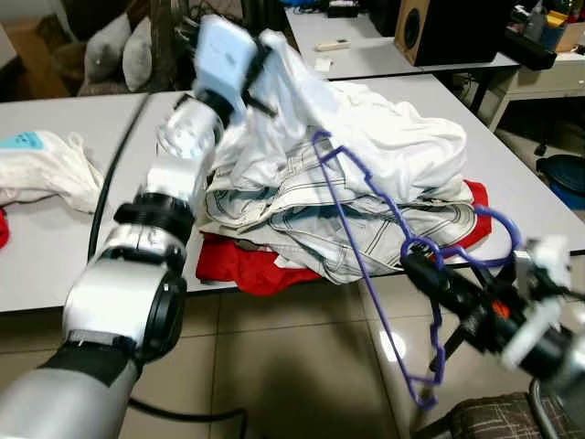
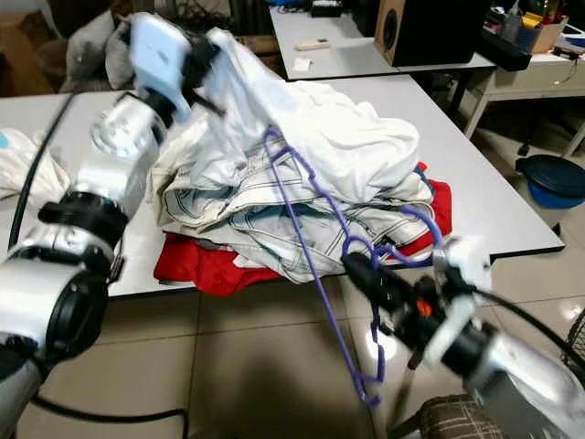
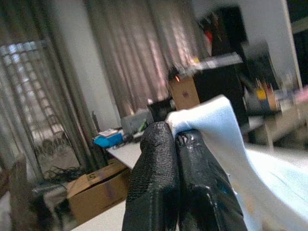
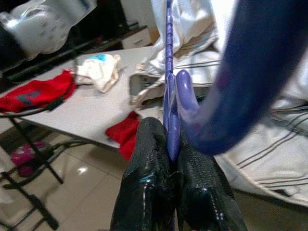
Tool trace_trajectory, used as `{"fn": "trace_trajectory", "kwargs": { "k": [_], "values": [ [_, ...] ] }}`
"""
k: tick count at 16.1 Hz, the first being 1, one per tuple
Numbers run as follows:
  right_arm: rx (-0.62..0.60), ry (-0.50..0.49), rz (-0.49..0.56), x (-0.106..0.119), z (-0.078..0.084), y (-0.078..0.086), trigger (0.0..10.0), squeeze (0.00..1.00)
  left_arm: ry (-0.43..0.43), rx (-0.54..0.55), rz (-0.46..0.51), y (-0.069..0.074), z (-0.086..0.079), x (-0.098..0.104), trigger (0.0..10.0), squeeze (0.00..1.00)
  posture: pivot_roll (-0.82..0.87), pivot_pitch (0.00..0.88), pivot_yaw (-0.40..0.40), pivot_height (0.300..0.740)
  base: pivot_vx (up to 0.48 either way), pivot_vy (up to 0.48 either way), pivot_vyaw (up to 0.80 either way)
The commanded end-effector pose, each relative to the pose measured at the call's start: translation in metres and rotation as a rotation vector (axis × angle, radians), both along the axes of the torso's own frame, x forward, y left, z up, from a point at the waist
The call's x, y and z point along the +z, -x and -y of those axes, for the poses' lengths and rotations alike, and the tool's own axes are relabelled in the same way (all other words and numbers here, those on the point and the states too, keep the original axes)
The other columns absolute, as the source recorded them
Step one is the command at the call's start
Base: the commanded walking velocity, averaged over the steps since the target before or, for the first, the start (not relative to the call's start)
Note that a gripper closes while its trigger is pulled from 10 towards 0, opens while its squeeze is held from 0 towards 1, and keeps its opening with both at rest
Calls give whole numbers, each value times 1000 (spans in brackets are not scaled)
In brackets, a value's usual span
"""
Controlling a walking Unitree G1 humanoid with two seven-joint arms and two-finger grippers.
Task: Hang hanger
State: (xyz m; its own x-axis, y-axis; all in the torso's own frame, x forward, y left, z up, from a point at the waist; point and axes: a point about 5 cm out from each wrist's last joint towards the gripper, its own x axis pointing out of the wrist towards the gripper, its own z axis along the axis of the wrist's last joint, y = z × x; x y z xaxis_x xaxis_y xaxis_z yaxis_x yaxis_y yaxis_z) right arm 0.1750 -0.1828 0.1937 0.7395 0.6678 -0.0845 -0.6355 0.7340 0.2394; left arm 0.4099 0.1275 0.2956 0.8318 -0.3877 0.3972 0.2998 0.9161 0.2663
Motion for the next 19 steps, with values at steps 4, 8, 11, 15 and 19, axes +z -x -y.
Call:
{"fn": "trace_trajectory", "kwargs": {
  "k": [4,8,11,15,19],
  "values": [
    [-209,-34,106,7,1,-6,10000,0,267,-53,-79,-3,-20,23,0,0,-80,0,125,740,0,0,0],
    [-448,-193,209,24,-3,-20,10000,0,202,-45,-224,8,-29,-10,10000,0,-58,0,122,740,0,0,0],
    [-396,-220,274,35,-23,-33,10000,0,386,-90,-87,26,-38,35,10000,0,-23,0,71,740,0,0,533],
    [-283,-258,290,41,-42,-37,10000,0,489,184,618,109,-129,200,10000,0,28,0,47,740,0,0,798],
    [-198,-218,255,32,-54,-43,10000,0,35,198,188,88,-98,111,10000,0,60,0,10,740,0,0,794]
  ]
}}
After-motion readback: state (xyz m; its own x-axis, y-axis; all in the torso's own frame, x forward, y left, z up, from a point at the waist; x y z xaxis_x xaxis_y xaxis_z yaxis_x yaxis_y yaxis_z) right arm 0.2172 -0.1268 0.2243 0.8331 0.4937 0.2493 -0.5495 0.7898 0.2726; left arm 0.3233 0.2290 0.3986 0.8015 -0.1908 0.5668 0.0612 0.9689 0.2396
